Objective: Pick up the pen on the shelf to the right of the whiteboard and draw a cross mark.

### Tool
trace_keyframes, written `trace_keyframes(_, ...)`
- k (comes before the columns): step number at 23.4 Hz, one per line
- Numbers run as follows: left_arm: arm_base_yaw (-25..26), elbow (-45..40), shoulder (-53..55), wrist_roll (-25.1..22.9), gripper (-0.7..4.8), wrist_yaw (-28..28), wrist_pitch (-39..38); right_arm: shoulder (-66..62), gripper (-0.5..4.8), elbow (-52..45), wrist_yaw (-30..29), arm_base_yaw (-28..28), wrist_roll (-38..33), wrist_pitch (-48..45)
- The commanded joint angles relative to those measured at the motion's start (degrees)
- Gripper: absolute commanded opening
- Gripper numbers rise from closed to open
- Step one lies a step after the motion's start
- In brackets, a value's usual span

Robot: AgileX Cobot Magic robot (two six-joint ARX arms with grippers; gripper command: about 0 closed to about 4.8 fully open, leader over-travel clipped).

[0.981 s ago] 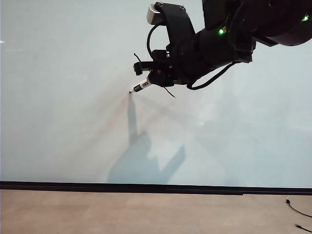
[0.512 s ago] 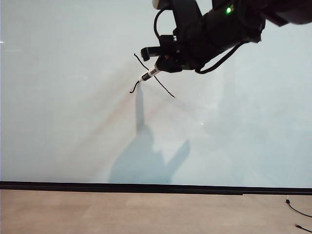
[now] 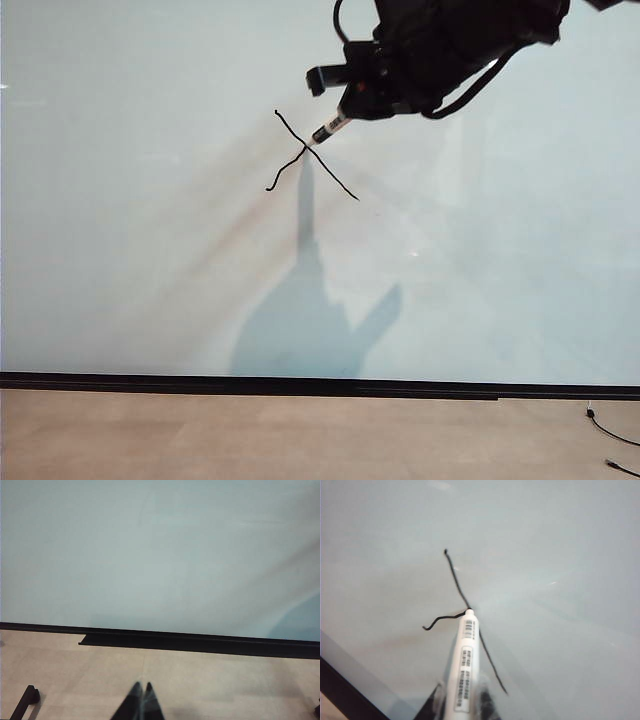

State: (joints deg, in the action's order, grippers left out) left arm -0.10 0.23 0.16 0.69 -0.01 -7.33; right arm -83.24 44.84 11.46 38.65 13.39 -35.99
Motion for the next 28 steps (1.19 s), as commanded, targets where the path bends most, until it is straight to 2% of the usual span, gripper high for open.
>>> trace_keyframes(1, 0.0, 0.2, 0.0, -0.2, -0.04, 0.2, 0.5, 2.6, -0.05, 0.3, 3.9, -0.3, 1.3, 1.1)
trace_keyframes(11, 0.0, 0.2, 0.0, -0.2, -0.05, 0.2, 0.5, 9.1, -0.05, 0.3, 6.2, -1.6, 3.6, 4.6)
trace_keyframes(17, 0.0, 0.2, 0.0, -0.2, -0.04, 0.2, 0.5, 10.0, -0.05, -1.1, 4.8, -0.6, 2.7, 5.0)
trace_keyframes(22, 0.0, 0.2, 0.0, -0.2, -0.04, 0.2, 0.5, 16.4, -0.05, -8.0, 8.4, 4.6, 2.7, 4.2)
trace_keyframes(28, 0.0, 0.2, 0.0, -0.2, -0.04, 0.2, 0.5, 30.1, -0.05, -21.9, 9.5, 5.7, 1.4, 4.2)
